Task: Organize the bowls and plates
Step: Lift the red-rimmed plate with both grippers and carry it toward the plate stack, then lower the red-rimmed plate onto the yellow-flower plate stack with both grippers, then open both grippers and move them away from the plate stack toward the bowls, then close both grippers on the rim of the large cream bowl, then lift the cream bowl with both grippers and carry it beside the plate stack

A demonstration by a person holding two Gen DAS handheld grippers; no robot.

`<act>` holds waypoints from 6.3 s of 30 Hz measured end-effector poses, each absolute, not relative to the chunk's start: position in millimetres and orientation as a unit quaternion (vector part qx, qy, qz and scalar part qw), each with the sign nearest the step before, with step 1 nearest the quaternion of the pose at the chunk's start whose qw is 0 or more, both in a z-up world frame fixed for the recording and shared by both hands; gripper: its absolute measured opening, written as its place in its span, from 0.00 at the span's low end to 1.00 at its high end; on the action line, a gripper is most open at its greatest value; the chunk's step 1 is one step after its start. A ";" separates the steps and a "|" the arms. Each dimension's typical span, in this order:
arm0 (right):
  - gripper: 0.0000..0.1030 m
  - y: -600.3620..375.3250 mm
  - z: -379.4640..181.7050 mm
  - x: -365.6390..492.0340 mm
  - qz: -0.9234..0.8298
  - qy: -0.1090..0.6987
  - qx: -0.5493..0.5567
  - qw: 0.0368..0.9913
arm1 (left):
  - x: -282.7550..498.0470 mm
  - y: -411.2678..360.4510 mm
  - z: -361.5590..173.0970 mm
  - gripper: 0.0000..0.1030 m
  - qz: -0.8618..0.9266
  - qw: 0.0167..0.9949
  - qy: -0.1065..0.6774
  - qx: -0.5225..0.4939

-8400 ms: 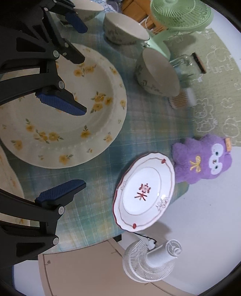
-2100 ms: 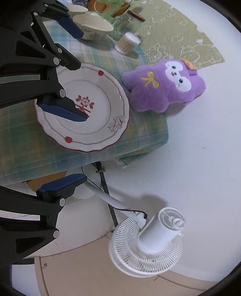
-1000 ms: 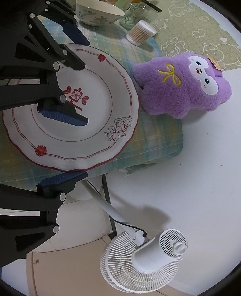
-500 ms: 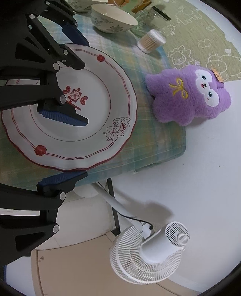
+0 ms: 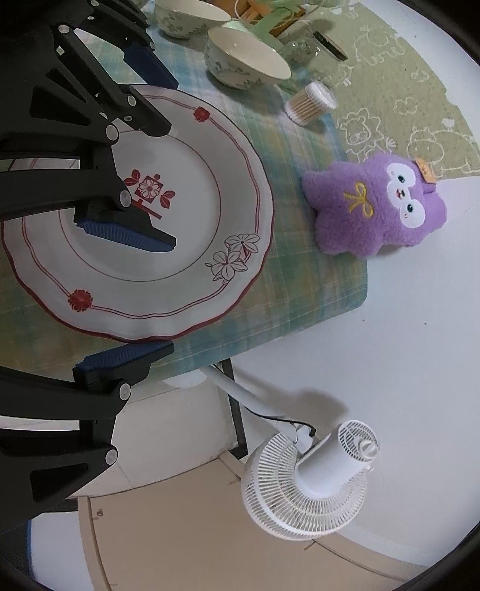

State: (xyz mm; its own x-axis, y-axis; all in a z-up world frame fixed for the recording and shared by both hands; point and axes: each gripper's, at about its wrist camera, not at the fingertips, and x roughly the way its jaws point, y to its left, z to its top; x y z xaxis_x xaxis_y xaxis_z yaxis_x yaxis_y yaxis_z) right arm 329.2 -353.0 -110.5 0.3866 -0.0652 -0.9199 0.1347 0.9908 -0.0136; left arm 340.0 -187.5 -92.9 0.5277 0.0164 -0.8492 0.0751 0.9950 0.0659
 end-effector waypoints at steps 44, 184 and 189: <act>0.51 -345.9 -81.4 133.4 -0.146 0.550 0.081 0.818 | 171.3 -189.2 -86.0 0.38 -0.093 0.871 0.474 0.088; 0.34 23.9 -95.1 247.1 0.025 0.580 0.019 0.814 | 227.4 152.7 -94.8 0.28 -0.006 0.850 0.526 -0.013; 0.34 -0.4 -86.1 233.4 0.030 0.575 0.021 0.817 | 215.7 129.0 -86.9 0.28 0.000 0.851 0.525 -0.013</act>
